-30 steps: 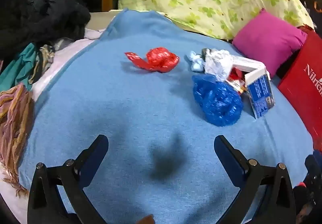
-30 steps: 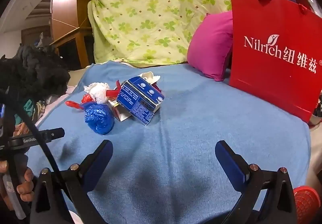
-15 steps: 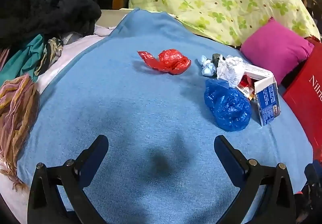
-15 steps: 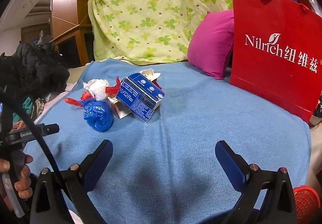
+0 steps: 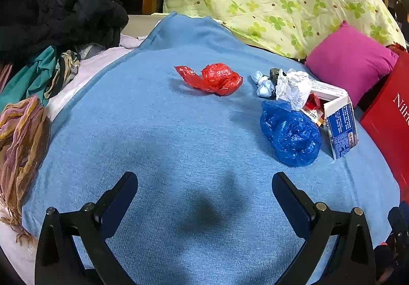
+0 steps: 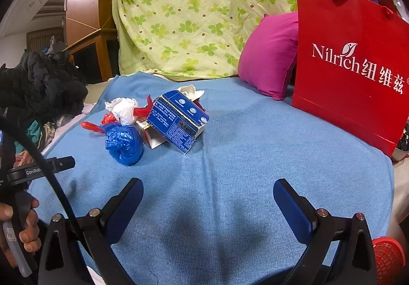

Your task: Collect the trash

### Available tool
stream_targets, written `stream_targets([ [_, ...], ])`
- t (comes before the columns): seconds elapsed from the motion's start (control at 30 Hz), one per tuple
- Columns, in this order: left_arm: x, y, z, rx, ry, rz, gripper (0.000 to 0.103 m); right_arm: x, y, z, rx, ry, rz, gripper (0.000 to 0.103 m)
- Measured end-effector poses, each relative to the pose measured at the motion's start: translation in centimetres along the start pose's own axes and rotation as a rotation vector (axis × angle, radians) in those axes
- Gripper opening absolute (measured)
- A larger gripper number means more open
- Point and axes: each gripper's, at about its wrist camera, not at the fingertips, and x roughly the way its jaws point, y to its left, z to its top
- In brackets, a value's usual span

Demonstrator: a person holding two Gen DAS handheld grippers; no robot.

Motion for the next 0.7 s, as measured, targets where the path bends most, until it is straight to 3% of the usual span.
stream_targets([
  [0.7, -0.03, -0.29, -0.05, 0.009, -0.002, -0.002, 0.103, 0.14, 0.1, -0.02, -0.002, 0.003, -0.002, 0.103],
])
